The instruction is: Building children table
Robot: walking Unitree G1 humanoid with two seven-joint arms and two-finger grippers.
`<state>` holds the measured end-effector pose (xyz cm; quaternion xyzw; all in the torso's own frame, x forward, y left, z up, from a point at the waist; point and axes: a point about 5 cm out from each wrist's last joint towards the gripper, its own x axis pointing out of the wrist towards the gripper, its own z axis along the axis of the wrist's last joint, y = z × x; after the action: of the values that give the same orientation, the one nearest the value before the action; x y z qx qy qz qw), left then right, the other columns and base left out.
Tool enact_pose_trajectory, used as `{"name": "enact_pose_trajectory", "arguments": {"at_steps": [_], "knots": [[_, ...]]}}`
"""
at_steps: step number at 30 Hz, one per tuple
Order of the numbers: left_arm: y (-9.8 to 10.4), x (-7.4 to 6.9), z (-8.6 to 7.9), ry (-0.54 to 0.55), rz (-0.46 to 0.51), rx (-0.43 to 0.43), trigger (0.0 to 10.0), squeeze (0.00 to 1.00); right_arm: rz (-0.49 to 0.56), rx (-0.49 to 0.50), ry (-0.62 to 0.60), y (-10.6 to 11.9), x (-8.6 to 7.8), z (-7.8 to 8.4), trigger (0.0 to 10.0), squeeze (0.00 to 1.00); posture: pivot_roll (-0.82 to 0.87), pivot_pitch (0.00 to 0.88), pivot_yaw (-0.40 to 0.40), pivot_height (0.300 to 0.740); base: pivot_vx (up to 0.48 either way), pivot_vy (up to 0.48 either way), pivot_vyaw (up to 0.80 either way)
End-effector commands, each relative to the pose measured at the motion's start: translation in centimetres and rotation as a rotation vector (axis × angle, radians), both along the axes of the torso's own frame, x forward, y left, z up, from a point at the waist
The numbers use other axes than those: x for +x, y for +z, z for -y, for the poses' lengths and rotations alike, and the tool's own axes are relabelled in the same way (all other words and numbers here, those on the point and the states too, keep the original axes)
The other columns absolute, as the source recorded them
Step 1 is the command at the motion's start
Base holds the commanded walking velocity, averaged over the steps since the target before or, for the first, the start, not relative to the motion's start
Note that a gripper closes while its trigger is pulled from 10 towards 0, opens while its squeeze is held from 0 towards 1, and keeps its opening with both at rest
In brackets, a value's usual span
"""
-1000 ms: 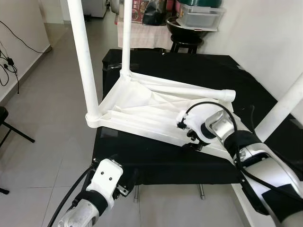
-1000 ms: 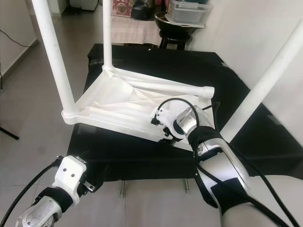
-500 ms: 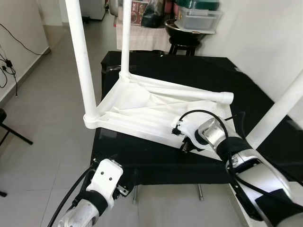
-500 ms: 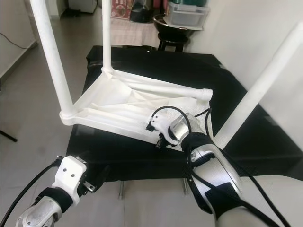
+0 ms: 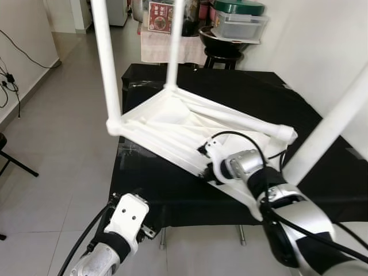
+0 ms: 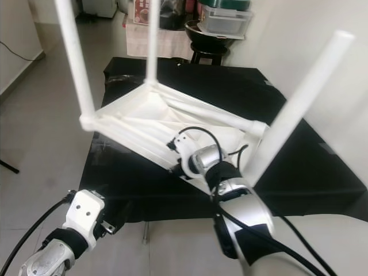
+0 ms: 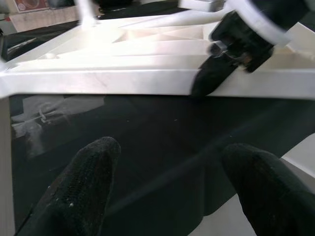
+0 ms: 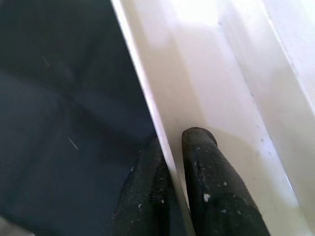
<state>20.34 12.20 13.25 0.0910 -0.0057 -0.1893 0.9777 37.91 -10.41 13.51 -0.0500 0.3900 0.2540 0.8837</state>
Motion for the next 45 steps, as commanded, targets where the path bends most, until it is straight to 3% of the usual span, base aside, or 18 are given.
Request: {"name": "enact_pose_trajectory", "arguments": {"at_steps": [1, 12, 13, 15, 16, 17, 18, 19, 20, 21, 22, 26, 28, 34, 35, 36, 37, 45], "knots": [[-0.1, -0.1, 0.1, 0.000, -0.009, 0.000, 10.0, 0.00, 0.013, 0.038, -0.122, 0.4, 0.4, 0.3, 0.0, 0.00, -0.22, 0.067, -0.131, 0.740, 0.000, 0.000, 0.00], [-0.1, -0.2, 0.1, 0.003, -0.008, 0.003, 10.0, 0.00, 0.184, 0.190, -0.275, 2.7, 1.1, -5.8, 0.0, 0.00, -0.21, 0.067, -0.135, 0.740, 0.000, 0.000, 0.00], [-0.1, -0.2, 0.2, 0.003, -0.009, 0.003, 10.0, 0.00, 0.208, 0.224, -0.290, 3.1, 1.0, -6.9, 4.7, 0.00, -0.21, 0.067, -0.135, 0.740, 0.000, 0.000, 0.00], [-0.2, -0.2, 0.2, 0.002, -0.009, 0.004, 10.0, 0.00, 0.230, 0.254, -0.292, 3.5, 0.9, -8.1, 4.7, 0.00, -0.20, 0.064, -0.133, 0.740, 0.000, 0.000, 0.00], [-0.2, -0.1, 0.2, -0.001, -0.010, 0.006, 10.0, 0.00, 0.267, 0.281, -0.312, 4.1, 0.7, -9.4, 10.0, 0.00, -0.20, 0.064, -0.130, 0.740, 0.000, 0.000, 0.00], [-0.2, -0.1, 0.2, -0.001, -0.010, 0.006, 10.0, 0.00, 0.267, 0.281, -0.312, 4.1, 0.7, -9.4, 10.0, 0.00, -0.20, 0.064, -0.130, 0.740, 0.000, 0.000, 0.00], [-0.2, -0.1, 0.2, -0.004, -0.011, 0.007, 10.0, 0.00, 0.314, 0.346, -0.282, 5.2, 0.5, -11.0, 10.0, 0.25, -0.20, 0.064, -0.130, 0.740, 0.000, 0.000, 0.00], [-0.2, -0.1, 0.2, -0.004, -0.011, 0.007, 10.0, 0.00, 0.314, 0.346, -0.282, 5.2, 0.5, -11.0, 10.0, 0.25, -0.20, 0.064, -0.130, 0.740, 0.000, 0.000, 0.00], [-0.2, -0.1, 0.2, -0.006, -0.011, 0.008, 10.0, 0.00, 0.348, 0.409, -0.270, 6.2, 0.3, -12.1, 10.0, 0.83, -0.20, 0.063, -0.129, 0.740, 0.000, 0.000, 0.00], [-0.2, -0.1, 0.2, -0.006, -0.011, 0.008, 10.0, 0.00, 0.348, 0.409, -0.270, 6.2, 0.3, -12.1, 10.0, 0.83, -0.20, 0.063, -0.129, 0.740, 0.000, 0.000, 0.00], [-0.2, -0.1, 0.2, -0.007, -0.011, 0.009, 10.0, 0.00, 0.384, 0.467, -0.250, 7.1, 0.2, -12.9, 10.0, 1.00, -0.21, 0.063, -0.132, 0.740, 0.000, 0.000, 0.00], [-0.2, 0.0, 0.2, -0.003, -0.009, 0.009, 10.0, 0.00, 0.443, 0.578, -0.170, 8.7, -0.1, -13.5, 10.0, 1.00, -0.21, 0.063, -0.131, 0.740, 0.000, 0.000, 0.00], [-0.2, 0.0, 0.2, -0.001, -0.008, 0.008, 10.0, 0.00, 0.502, 0.688, 0.019, 9.8, -1.2, -13.8, 10.0, 1.00, -0.21, 0.066, -0.130, 0.740, 0.000, 0.000, 0.00], [-0.1, 0.0, 0.0, 0.001, -0.006, 0.001, 10.0, 0.00, 0.548, 0.765, 0.544, 7.6, -7.4, -9.6, 10.0, 1.00, -0.23, 0.078, -0.125, 0.740, 0.000, 0.000, 0.00], [0.0, 0.0, -0.1, 0.003, -0.006, -0.001, 10.0, 0.00, 0.518, 0.778, 0.588, 7.0, -8.1, -8.3, 10.0, 0.42, -0.24, 0.080, -0.121, 0.740, 0.000, 0.000, 0.00], [0.0, 0.0, -0.2, 0.005, -0.006, -0.002, 10.0, 0.00, 0.493, 0.789, 0.619, 6.7, -8.7, -7.5, 10.0, 0.42, -0.24, 0.081, -0.119, 0.740, 0.000, 0.000, 0.00], [0.0, 0.0, -0.2, 0.005, -0.006, -0.002, 10.0, 0.00, 0.468, 0.798, 0.645, 6.2, -9.3, -6.5, 10.0, 0.00, -0.24, 0.086, -0.121, 0.740, 0.000, 0.000, 0.00], [0.1, 0.1, -0.4, 0.004, -0.005, 0.001, 10.0, 0.00, 0.367, 0.708, 0.747, 3.2, -11.9, -0.9, 10.0, 0.00, -0.25, 0.089, -0.113, 0.740, 0.000, 0.000, 0.00]]}}
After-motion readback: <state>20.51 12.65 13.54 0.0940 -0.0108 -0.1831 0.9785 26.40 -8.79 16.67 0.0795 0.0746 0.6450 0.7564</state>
